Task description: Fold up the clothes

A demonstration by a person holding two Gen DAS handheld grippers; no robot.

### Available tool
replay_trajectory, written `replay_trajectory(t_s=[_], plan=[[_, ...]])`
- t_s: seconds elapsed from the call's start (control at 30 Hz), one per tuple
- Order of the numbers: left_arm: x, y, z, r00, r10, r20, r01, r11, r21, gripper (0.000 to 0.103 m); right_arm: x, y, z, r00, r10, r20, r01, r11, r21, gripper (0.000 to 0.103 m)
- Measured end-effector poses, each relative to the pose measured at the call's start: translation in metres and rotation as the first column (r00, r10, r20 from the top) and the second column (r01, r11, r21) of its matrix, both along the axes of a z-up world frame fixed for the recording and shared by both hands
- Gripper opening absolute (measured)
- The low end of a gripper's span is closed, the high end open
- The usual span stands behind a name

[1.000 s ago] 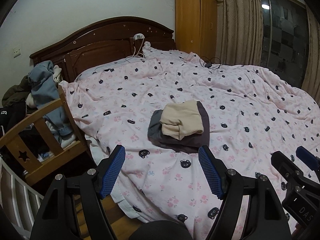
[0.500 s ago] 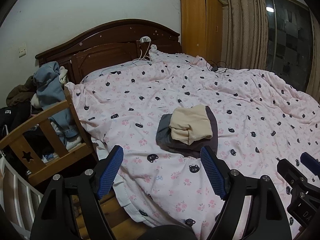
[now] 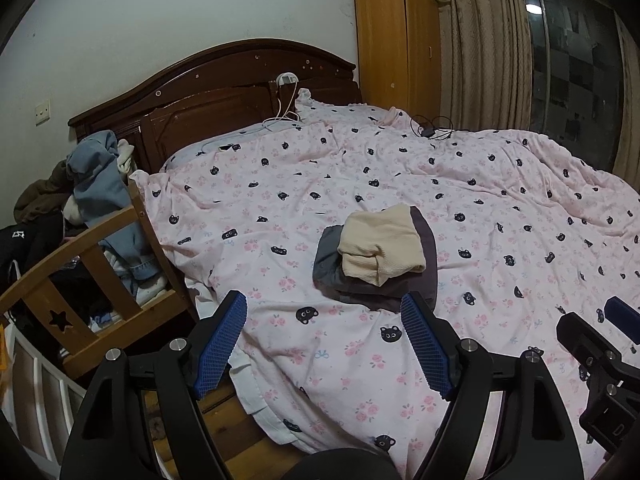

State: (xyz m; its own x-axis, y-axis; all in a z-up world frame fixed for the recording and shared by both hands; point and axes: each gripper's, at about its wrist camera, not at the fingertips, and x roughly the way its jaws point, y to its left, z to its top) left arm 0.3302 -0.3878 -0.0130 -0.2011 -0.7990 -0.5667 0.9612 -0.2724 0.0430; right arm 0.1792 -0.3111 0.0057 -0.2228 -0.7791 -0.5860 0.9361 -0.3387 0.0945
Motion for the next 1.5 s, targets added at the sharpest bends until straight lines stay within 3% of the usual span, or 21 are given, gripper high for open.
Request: replay_trajectory(t_s=[1.23,1.5], plan=[[-0.0018,-0.0034,-0.0051,1.0,-0.005,0.024,0.005,1.0,0.003,0.076,0.0062,-0.0078,0.0038,0.999,0.038,-0.008,-0.038,0.999,-0.003,0.081],[-0.0017,0.0001,-0.0033,1.0,0.002,0.031,-0.001,0.999,-0.035,0.076,0.0062,-0.0085,0.0011,0.999,0.043,-0.002,-0.043,0.999,0.002,0.081]])
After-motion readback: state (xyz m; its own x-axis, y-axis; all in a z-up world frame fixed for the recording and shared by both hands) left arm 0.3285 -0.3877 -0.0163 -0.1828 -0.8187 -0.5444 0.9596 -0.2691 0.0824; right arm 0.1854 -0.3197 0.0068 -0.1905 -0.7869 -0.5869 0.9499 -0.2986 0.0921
